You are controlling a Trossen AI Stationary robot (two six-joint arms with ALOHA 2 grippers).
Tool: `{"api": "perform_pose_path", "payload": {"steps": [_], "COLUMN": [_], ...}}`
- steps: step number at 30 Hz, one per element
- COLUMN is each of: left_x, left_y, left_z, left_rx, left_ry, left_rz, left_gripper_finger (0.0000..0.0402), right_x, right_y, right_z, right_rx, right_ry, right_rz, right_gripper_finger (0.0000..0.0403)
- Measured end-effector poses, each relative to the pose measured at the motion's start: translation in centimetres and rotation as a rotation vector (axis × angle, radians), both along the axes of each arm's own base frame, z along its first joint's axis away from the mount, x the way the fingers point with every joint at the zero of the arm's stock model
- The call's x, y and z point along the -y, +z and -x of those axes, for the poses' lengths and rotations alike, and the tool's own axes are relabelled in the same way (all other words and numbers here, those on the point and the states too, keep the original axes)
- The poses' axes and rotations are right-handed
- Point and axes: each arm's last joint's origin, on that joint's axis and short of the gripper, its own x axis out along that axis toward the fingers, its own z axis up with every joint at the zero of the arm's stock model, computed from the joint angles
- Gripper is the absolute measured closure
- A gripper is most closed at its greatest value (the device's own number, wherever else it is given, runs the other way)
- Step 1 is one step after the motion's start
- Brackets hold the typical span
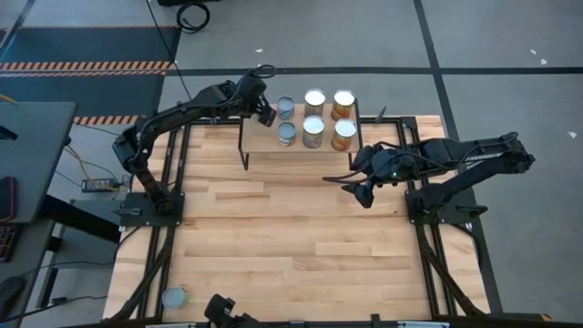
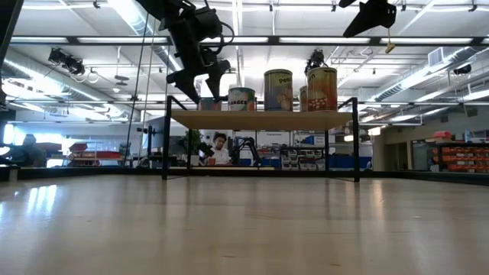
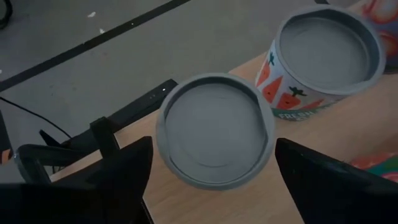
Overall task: Pick and place cans onto a shelf
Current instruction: Put the small canned corn on the shelf, then put the canned peas on the shelf
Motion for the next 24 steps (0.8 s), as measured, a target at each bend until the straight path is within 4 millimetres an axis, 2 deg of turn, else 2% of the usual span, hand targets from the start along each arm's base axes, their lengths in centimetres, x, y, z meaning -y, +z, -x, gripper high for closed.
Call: {"api": "perform_pose_path", "payload": {"steps": [12,17,21,24], "left_x": [0.1,0.7,3.0,6.5], "left_y": [0.1,1.6,4.1,6.7], "left_z": [0.0,0.8,1.6,2.1], "left_rx": [0.0,0.035,0.12,0.208], "left_ry": [0.01,0.013,-0.052,-0.169], "left_rz": [-0.007,-0.03,-0.026,-0.04], "left_gripper_finger": [0.0056,0.0056,0.0057,0.0067], "right_x": [0.0,0.0,-0.1,-0.1], "right_y": [0.0,0.0,0.0,0.0], "right_z": [0.0,0.0,0.0,0.0], "right_rx": [0.004,0.003,0.001,0.002], "right_ry": [-0.013,-0.007,0.007,0.008], "right_rz": [-0.014,-0.021,-0.036,-0.034], "right_gripper_finger": [0.0056,0.0056,0.0056,0.0056]}}
